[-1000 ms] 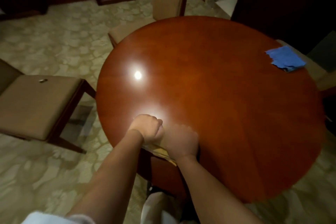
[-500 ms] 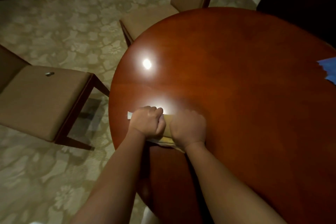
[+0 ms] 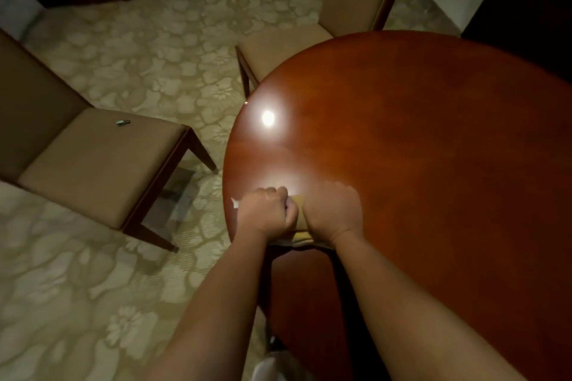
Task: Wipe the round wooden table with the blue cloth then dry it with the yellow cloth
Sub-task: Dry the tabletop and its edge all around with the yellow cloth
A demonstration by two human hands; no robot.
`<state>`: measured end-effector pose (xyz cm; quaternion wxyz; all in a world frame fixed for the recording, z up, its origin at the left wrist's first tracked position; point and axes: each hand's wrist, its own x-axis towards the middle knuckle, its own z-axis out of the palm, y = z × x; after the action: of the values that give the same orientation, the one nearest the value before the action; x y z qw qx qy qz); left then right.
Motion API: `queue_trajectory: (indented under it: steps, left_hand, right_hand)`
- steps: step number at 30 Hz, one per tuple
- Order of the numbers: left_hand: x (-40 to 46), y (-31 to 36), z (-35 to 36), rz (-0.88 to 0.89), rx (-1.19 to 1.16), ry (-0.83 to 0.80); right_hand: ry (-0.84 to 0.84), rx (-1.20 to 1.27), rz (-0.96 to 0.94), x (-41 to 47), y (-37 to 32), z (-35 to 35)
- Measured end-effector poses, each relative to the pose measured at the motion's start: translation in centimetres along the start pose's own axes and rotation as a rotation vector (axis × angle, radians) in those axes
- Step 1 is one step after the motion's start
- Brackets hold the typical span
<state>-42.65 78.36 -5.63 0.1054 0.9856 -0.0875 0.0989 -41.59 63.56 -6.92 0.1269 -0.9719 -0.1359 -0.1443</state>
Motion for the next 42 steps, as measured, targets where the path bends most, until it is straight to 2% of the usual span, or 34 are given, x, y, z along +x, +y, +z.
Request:
queue_trajectory:
  steps: [5,9,21,27,34,42]
  left_hand:
    - [-6.6,0.2,-1.2,-0.109,-0.01,-0.009]
    - [-6.2,-0.4,-0.8,-0.066,-0.017,0.001]
    - [6.7,-7.5,1.6,0.115,-0.091,0.067]
    - [11.6,-9.0,2.2,0.163,-0.131,0.042]
    - [16.6,-10.1,3.1,0.316,-0.14,0.034]
    - [20.2,-10.5,4.7,0.336,-0.206,0.021]
  right_hand:
    - [-0.054,0.063,-0.119,-4.1,-2.5,-0.7]
    - [-0.04,0.086,-0.147,-3.5,-2.3,-0.3]
    - [0.029,-0.002,-0.01,7.9,-2.3,3.7]
    - [0.052,-0.04,0.07,11.7,-1.7,4.7]
    - [0.079,-0.115,0.21,14.3,-1.3,5.5]
    - [0.093,-0.142,0.286,16.9,-0.3,6.1]
